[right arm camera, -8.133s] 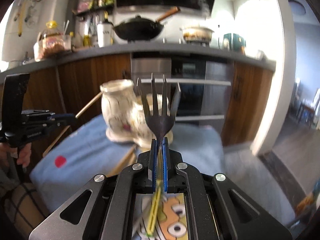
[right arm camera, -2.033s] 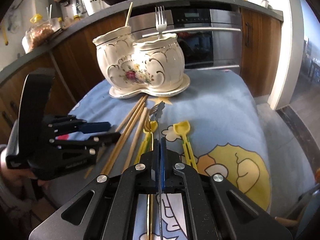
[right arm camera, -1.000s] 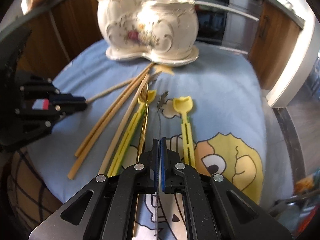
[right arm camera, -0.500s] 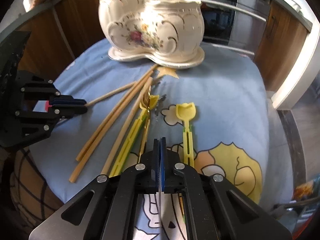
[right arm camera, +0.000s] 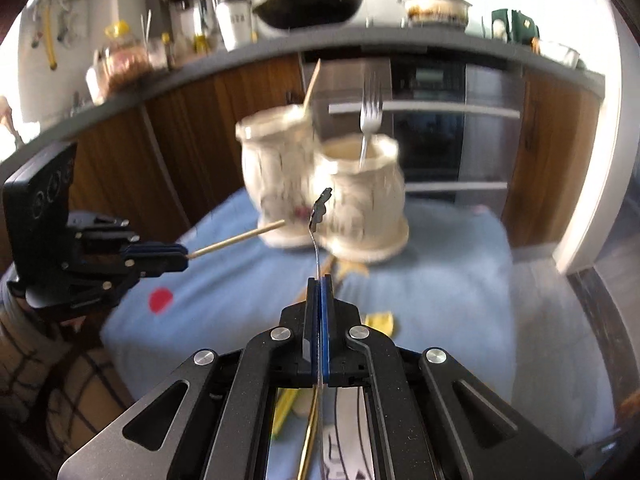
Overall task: Organize utensils
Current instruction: 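Insert the chopstick into the tall cup while the right tool drops the spoon in, then withdraw both open tools from the holder back toward the utensils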
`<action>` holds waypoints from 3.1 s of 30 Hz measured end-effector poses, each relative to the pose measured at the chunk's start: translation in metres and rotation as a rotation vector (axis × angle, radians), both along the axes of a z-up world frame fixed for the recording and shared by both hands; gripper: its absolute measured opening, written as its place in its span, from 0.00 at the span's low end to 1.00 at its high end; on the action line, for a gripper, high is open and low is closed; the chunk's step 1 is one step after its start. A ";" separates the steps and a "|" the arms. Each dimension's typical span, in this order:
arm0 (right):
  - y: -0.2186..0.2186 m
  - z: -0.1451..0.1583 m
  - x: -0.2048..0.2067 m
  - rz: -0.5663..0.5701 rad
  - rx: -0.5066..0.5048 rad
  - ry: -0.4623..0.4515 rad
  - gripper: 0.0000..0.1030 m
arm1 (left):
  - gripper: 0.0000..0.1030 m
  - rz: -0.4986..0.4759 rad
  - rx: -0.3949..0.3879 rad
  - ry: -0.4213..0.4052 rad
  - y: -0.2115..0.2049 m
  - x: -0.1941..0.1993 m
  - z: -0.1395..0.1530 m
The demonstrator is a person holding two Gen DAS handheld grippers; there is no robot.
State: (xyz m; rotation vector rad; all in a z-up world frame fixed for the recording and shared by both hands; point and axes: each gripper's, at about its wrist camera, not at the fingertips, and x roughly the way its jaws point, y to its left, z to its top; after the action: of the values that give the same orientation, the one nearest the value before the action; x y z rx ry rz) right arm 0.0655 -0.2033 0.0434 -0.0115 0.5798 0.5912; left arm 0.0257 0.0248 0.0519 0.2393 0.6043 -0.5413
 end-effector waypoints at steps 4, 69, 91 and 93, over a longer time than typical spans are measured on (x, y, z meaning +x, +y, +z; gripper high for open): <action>-0.003 0.022 0.015 -0.036 0.071 -0.061 0.02 | 0.05 0.034 -0.148 -0.124 0.014 0.010 0.034; 0.012 0.002 0.135 -0.259 0.209 -0.064 0.13 | 0.32 0.257 -0.289 -0.287 0.039 0.104 0.038; -0.042 0.011 0.017 -0.324 0.223 -0.068 0.95 | 0.94 0.360 -0.183 -0.242 0.022 0.012 0.023; -0.045 0.009 0.010 -0.338 0.220 -0.067 0.95 | 0.94 0.358 -0.196 -0.219 0.021 0.008 0.017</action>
State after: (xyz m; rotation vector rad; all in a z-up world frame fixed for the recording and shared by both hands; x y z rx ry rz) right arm 0.0758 -0.2483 0.0525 0.2683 0.4363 0.3208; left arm 0.0338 0.0461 0.0688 0.0015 0.3658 -0.2216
